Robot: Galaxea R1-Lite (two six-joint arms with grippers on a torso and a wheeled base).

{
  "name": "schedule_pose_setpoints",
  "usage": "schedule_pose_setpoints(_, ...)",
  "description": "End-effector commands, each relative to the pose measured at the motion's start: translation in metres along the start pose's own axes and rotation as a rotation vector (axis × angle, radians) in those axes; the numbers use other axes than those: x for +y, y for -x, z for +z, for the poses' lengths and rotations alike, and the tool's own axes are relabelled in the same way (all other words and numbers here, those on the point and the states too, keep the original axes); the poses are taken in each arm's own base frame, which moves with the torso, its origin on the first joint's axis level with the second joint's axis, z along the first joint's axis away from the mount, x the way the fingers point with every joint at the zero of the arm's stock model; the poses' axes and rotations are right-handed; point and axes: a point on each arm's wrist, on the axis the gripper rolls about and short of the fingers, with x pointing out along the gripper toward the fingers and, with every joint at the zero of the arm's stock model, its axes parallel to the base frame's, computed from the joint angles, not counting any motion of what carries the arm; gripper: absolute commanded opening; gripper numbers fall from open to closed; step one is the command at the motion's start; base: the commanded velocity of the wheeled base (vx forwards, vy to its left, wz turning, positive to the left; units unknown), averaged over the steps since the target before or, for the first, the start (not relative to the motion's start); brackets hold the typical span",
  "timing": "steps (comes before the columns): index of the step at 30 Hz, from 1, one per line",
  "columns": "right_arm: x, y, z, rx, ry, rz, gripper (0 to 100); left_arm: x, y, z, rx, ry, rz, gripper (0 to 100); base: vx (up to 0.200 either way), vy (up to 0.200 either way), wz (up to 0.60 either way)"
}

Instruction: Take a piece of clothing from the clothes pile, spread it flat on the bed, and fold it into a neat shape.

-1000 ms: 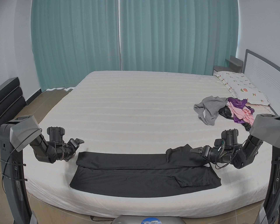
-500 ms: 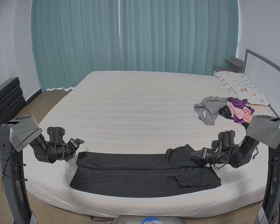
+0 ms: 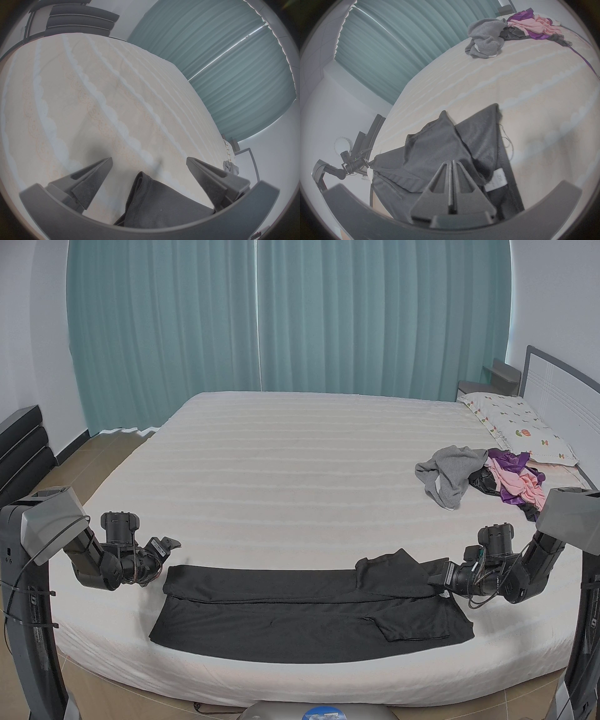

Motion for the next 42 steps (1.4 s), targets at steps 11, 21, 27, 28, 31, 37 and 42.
schedule_pose_setpoints(11,0.004,0.008,0.010,-0.055,0.011,0.026,100,0.000,0.000,0.000,0.000,-0.001,-0.001,100,0.000,0.000,0.00)
schedule_pose_setpoints(21,0.009,-0.017,0.014,-0.048,0.020,0.044,100,0.000,0.000,0.000,0.000,-0.002,0.001,100,0.000,0.000,0.00)
schedule_pose_setpoints(27,0.001,-0.026,0.008,-0.020,0.008,0.028,100,-0.001,0.000,0.000,-0.002,-0.003,-0.001,100,0.000,0.000,0.00)
schedule_pose_setpoints(28,0.001,-0.026,0.009,-0.022,0.008,0.028,100,0.000,-0.001,-0.001,0.001,-0.004,0.002,100,0.000,0.000,0.00)
schedule_pose_setpoints(31,0.000,-0.026,0.009,-0.021,0.004,0.024,0,0.000,-0.001,0.000,0.000,-0.005,0.001,100,0.000,0.000,0.00)
schedule_pose_setpoints(37,-0.002,-0.021,0.004,-0.009,-0.004,0.012,0,0.001,-0.001,-0.001,0.001,-0.003,0.004,100,0.000,0.000,0.00)
schedule_pose_setpoints(42,-0.004,-0.012,0.007,-0.020,-0.016,0.002,0,0.000,-0.001,0.000,-0.002,-0.006,0.001,100,0.000,0.000,0.00)
